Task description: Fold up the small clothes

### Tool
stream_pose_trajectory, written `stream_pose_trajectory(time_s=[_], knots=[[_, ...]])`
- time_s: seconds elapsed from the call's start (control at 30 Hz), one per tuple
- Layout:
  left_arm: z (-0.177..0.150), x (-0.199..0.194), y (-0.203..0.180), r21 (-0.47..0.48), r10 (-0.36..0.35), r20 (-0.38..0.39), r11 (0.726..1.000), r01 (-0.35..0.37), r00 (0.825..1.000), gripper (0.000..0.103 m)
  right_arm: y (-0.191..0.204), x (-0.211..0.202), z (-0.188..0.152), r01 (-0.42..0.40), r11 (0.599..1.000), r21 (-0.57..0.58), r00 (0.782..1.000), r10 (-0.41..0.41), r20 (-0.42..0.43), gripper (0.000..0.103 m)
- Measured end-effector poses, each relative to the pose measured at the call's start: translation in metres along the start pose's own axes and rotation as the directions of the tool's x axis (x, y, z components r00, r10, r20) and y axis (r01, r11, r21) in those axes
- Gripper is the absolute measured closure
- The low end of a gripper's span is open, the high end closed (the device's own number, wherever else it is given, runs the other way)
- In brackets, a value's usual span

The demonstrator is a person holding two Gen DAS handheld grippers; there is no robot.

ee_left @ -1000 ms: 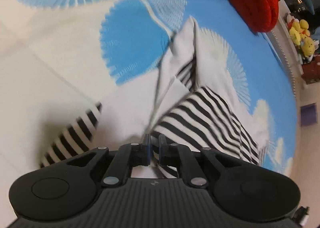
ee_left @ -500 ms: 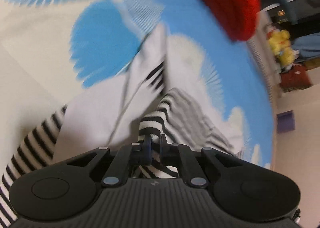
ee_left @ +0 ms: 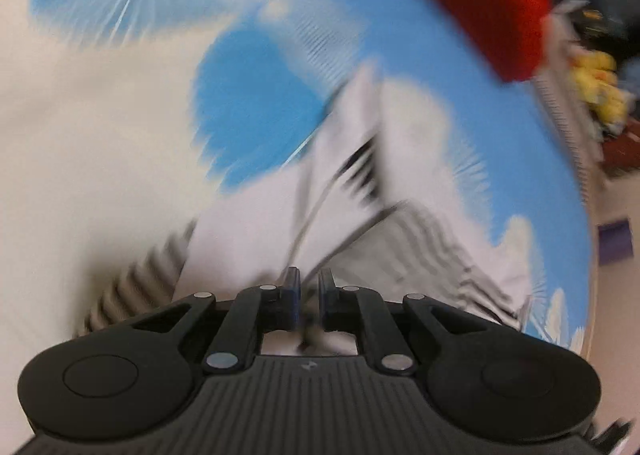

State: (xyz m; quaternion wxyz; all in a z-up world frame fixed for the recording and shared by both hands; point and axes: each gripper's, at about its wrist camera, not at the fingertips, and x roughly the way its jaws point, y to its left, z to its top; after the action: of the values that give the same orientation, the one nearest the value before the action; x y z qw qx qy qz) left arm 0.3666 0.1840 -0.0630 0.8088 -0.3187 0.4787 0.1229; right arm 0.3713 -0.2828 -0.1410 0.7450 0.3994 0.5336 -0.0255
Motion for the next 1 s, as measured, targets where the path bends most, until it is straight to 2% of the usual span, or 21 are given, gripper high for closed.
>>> stream_pose_trajectory(time_s=[0.03, 0.07, 0.13, 0.17, 0.23, 0.27, 0.3, 0.37, 0.4, 0.43, 0.47, 0.57, 0.63, 0.7, 0.73, 0.77, 0.83, 0.87, 0.9, 0.97, 1.0], knots=[[-0.001, -0.01, -0.009, 0.053, -0.021, 0.049, 0.998, 0.018, 0.999, 0.09, 0.009, -0.011, 0.0, 0.027, 0.998, -0.05, 0.997, -0.023, 0.079, 0.072], [-0.003, -0.016, -0.019, 0.112, -0.053, 0.081, 0.993, 0.043, 0.995, 0.089, 0.018, -0.024, -0.002, 0.064, 0.993, -0.096, 0.984, -0.046, 0.173, 0.066], [-0.007, -0.016, -0.031, 0.171, -0.108, 0.066, 0.981, 0.095, 0.992, 0.089, 0.028, -0.035, -0.004, 0.061, 0.985, -0.161, 0.963, -0.016, 0.269, 0.065], [-0.011, -0.011, -0.033, 0.175, -0.129, 0.035, 0.977, 0.121, 0.991, 0.089, 0.027, -0.039, -0.005, 0.027, 0.982, -0.185, 0.964, 0.023, 0.265, 0.065], [-0.018, 0.002, -0.034, 0.163, -0.129, -0.028, 0.978, 0.132, 0.991, 0.087, 0.029, -0.033, -0.006, -0.073, 0.976, -0.206, 0.975, 0.113, 0.19, 0.065], [-0.022, 0.014, -0.032, 0.155, -0.086, -0.066, 0.983, 0.096, 0.994, 0.082, 0.028, -0.023, -0.008, -0.115, 0.974, -0.196, 0.982, 0.142, 0.127, 0.065], [-0.024, 0.023, -0.028, 0.151, -0.026, -0.097, 0.988, 0.041, 0.995, 0.082, 0.025, -0.013, -0.009, -0.126, 0.977, -0.174, 0.988, 0.14, 0.068, 0.065], [-0.028, 0.034, -0.016, 0.121, 0.082, -0.144, 0.991, -0.065, 0.986, 0.082, 0.014, 0.009, -0.011, -0.051, 0.993, -0.111, 0.998, 0.048, -0.031, 0.065], [-0.027, 0.033, -0.011, 0.091, 0.079, -0.148, 0.994, -0.066, 0.986, 0.082, 0.007, 0.016, -0.011, 0.004, 0.996, -0.084, 0.998, -0.008, -0.055, 0.066], [-0.026, 0.029, -0.01, 0.075, 0.067, -0.142, 0.996, -0.056, 0.988, 0.082, -0.001, 0.019, -0.011, 0.044, 0.997, -0.062, 0.997, -0.048, -0.065, 0.066], [-0.024, 0.023, -0.014, 0.092, 0.052, -0.119, 0.995, -0.042, 0.991, 0.082, -0.004, 0.016, -0.01, 0.046, 0.998, -0.048, 0.997, -0.049, -0.061, 0.065], [-0.025, 0.001, -0.029, 0.175, 0.02, -0.046, 0.984, -0.012, 0.999, 0.077, 0.008, -0.008, -0.01, -0.006, 0.995, -0.101, 0.999, 0.011, 0.042, 0.064], [-0.027, -0.003, -0.033, 0.203, -0.018, -0.05, 0.979, 0.028, 0.999, 0.075, 0.018, -0.028, -0.015, -0.032, 0.986, -0.166, 0.99, 0.054, 0.129, 0.064], [-0.034, 0.005, -0.036, 0.203, -0.01, -0.08, 0.979, 0.026, 0.997, 0.074, 0.027, -0.035, -0.014, -0.058, 0.975, -0.214, 0.979, 0.098, 0.179, 0.059], [-0.036, 0.012, -0.037, 0.2, 0.009, -0.097, 0.98, 0.011, 0.995, 0.074, 0.031, -0.032, -0.014, -0.074, 0.97, -0.23, 0.979, 0.115, 0.17, 0.057], [-0.037, 0.019, -0.033, 0.193, 0.041, -0.122, 0.981, -0.016, 0.992, 0.07, 0.033, -0.023, -0.013, -0.096, 0.967, -0.234, 0.984, 0.128, 0.124, 0.052], [-0.037, 0.029, -0.025, 0.156, 0.069, -0.171, 0.987, -0.042, 0.983, 0.064, 0.03, 0.009, -0.013, -0.113, 0.972, -0.207, 0.993, 0.104, -0.054, 0.051], [-0.036, 0.027, -0.021, 0.118, 0.054, -0.188, 0.992, -0.032, 0.981, 0.064, 0.023, 0.027, -0.016, -0.073, 0.981, -0.182, 0.986, 0.044, -0.159, 0.056], [-0.035, 0.021, -0.021, 0.105, 0.046, -0.187, 0.994, -0.027, 0.981, 0.064, 0.018, 0.032, -0.016, -0.049, 0.987, -0.154, 0.982, 0.02, -0.187, 0.063], [-0.032, 0.006, -0.029, 0.152, 0.035, -0.141, 0.988, -0.014, 0.989, 0.064, 0.015, 0.023, -0.012, -0.045, 0.991, -0.128, 0.988, 0.025, -0.153, 0.063], [-0.032, -0.003, -0.033, 0.184, 0.032, -0.106, 0.983, -0.012, 0.994, 0.064, 0.02, 0.014, -0.008, -0.058, 0.987, -0.152, 0.992, 0.04, -0.12, 0.062]])
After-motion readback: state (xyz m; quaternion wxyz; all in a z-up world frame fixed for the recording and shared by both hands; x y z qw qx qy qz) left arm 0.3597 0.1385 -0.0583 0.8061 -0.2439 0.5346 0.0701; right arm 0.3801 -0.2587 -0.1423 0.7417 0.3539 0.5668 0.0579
